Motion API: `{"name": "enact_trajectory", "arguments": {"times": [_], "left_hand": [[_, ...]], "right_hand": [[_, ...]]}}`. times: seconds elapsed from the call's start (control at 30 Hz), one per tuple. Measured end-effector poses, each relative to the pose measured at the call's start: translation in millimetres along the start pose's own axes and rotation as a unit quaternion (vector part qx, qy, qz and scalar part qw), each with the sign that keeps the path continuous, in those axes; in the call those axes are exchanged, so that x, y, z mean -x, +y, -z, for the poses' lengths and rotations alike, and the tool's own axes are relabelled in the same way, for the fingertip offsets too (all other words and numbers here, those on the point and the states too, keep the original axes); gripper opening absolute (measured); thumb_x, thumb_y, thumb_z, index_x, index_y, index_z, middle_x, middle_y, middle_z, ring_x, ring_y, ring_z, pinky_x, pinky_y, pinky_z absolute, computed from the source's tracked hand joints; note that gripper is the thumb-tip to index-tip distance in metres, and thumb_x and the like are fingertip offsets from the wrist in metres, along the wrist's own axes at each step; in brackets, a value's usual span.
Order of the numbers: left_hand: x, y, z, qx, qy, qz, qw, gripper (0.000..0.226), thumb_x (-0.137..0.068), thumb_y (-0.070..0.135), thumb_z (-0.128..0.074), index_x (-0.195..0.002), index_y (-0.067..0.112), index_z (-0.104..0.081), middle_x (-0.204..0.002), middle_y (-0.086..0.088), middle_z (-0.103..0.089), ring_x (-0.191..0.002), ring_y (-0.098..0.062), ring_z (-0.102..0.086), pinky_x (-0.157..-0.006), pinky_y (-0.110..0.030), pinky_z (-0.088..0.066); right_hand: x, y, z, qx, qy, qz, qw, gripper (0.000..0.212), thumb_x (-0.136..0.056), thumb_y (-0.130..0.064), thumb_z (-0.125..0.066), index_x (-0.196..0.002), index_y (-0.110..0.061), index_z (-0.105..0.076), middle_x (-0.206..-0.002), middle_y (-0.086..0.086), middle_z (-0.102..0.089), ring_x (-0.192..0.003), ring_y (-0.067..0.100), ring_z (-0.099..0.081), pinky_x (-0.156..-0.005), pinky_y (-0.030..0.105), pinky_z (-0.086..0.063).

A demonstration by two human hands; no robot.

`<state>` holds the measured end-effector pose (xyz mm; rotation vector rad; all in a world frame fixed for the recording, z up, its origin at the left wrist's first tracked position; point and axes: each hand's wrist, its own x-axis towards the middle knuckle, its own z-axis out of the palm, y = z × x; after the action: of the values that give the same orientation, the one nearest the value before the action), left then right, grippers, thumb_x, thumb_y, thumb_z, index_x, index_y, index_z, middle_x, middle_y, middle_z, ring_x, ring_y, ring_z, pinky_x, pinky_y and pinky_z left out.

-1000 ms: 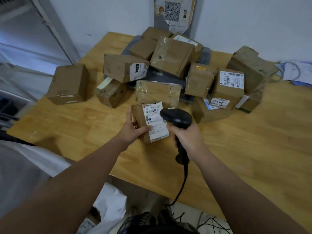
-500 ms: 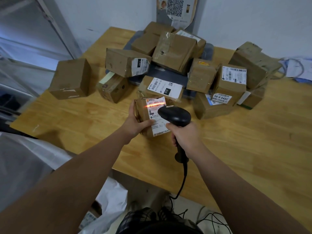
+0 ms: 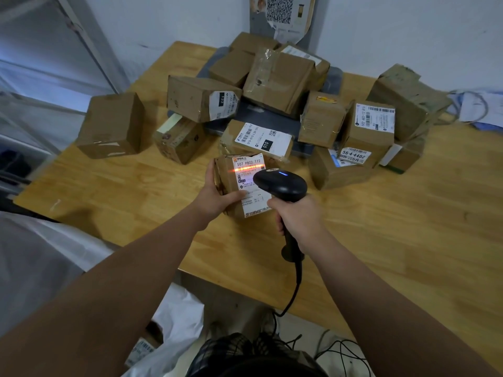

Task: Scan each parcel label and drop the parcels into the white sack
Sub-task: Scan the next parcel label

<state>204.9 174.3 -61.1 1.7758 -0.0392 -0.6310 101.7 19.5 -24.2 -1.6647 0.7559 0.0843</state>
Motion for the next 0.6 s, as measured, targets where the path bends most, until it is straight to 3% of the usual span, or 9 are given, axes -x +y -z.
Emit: {"name": "enact_trajectory", "arguments": {"times": [0.17, 0.37, 0.5, 0.6], "left_hand": [[0.3, -2.4, -0.2, 0.002, 0.000, 0.003, 1.000, 0.113, -0.080, 0.016, -0.077, -0.151, 0.041, 0.008, -0.116, 0.004, -0.052, -0.104, -0.015, -0.057, -0.087, -0.036, -0.053], [16.4, -5.5, -8.0, -0.004, 0.019, -0.047, 0.999, 0.111, -0.084, 0.009, -0.072, -0.151, 0.030, 0.014, -0.123, 0.006, -0.047, -0.097, 0.003, -0.053, -0.065, -0.007, -0.050], [39.9, -11.5, 3.1, 0.002, 0.076, -0.097, 0.992, 0.107, -0.083, 0.009, -0.073, -0.152, 0.027, 0.007, -0.115, 0.016, -0.047, -0.085, 0.025, -0.052, -0.065, -0.001, -0.045], [69.9, -31.3, 35.8, -0.010, 0.109, -0.116, 0.987, 0.110, -0.080, 0.018, -0.077, -0.152, 0.030, 0.005, -0.130, 0.011, -0.044, -0.094, 0.027, -0.047, -0.072, -0.001, -0.044]], "right_hand": [[0.7, 0.9, 2.0, -0.027, -0.003, 0.009, 1.000, 0.024, -0.085, -0.018, -0.067, -0.063, -0.012, -0.059, -0.046, 0.000, -0.053, -0.040, 0.011, -0.051, -0.048, 0.024, -0.045], [7.1, 3.1, -0.2, -0.036, -0.037, 0.031, 0.998, 0.024, -0.086, -0.020, -0.069, -0.066, -0.009, -0.062, -0.052, 0.005, -0.057, -0.046, 0.015, -0.054, -0.052, 0.028, -0.047], [18.4, 2.8, -19.8, -0.039, -0.059, 0.042, 0.997, 0.026, -0.085, -0.017, -0.070, -0.063, -0.009, -0.061, -0.050, 0.004, -0.056, -0.044, 0.016, -0.053, -0.051, 0.028, -0.046], [34.7, 5.5, -53.6, -0.044, -0.100, 0.045, 0.993, 0.023, -0.086, -0.015, -0.071, -0.065, -0.009, -0.062, -0.051, 0.003, -0.056, -0.047, 0.017, -0.054, -0.052, 0.030, -0.047]]}}
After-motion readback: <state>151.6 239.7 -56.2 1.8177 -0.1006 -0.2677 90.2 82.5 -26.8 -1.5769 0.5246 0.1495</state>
